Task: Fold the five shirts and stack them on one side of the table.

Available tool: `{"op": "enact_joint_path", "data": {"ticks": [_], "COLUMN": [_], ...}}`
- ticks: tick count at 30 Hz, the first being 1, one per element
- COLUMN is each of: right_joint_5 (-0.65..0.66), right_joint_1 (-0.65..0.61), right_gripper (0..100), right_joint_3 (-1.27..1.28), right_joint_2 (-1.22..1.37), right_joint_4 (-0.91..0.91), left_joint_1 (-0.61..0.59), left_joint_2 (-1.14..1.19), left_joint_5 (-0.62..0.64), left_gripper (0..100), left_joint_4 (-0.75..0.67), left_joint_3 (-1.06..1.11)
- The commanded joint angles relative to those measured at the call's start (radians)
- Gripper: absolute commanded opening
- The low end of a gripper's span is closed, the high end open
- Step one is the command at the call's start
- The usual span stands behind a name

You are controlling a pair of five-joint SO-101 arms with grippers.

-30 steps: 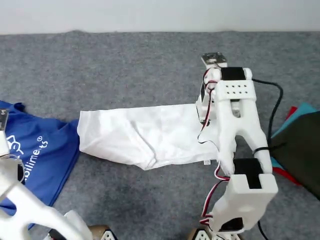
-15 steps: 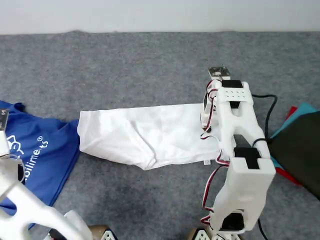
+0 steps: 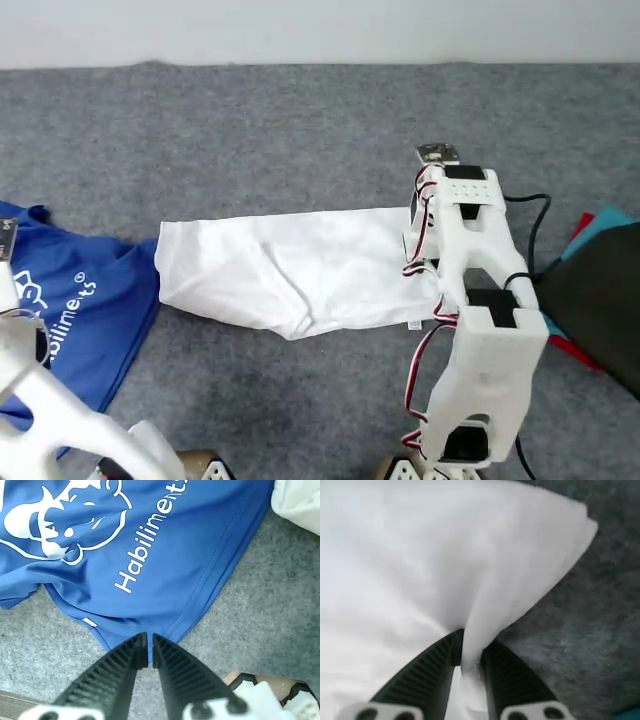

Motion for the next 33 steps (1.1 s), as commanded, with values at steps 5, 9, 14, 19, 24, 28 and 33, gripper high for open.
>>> {"op": "enact_joint_path", "data": {"ticks": [5,9,14,19,24,28,33], "right_joint_5": [0.209,0.361,0.489,0.532,0.522,0.445,0.399], "right_joint_1": [0.113,0.222,0.305,0.213,0.045,-0.059,-0.219], "right_gripper": [1.0,1.0,1.0,1.0,1.0,1.0,1.0], "right_joint_3": [-0.005,-0.006,-0.081,-0.187,-0.299,-0.351,-0.354], "right_joint_2": [-0.185,-0.24,-0.262,-0.268,-0.268,-0.289,-0.364], "right_joint_4": [0.047,0.041,0.107,0.274,0.452,0.496,0.495], "left_joint_1": [0.008,0.008,0.009,0.009,0.009,0.008,0.008], "left_joint_2": [-0.018,-0.018,-0.018,-0.018,-0.026,-0.026,-0.026], "left_joint_5": [0.003,0.003,0.003,0.006,0.006,0.006,0.008], "left_gripper": [4,4,4,4,4,4,4], "left_joint_4": [0.023,0.023,0.023,0.023,0.023,0.023,0.023], "left_joint_3": [-0.008,-0.008,-0.008,-0.004,-0.008,-0.01,-0.008]}}
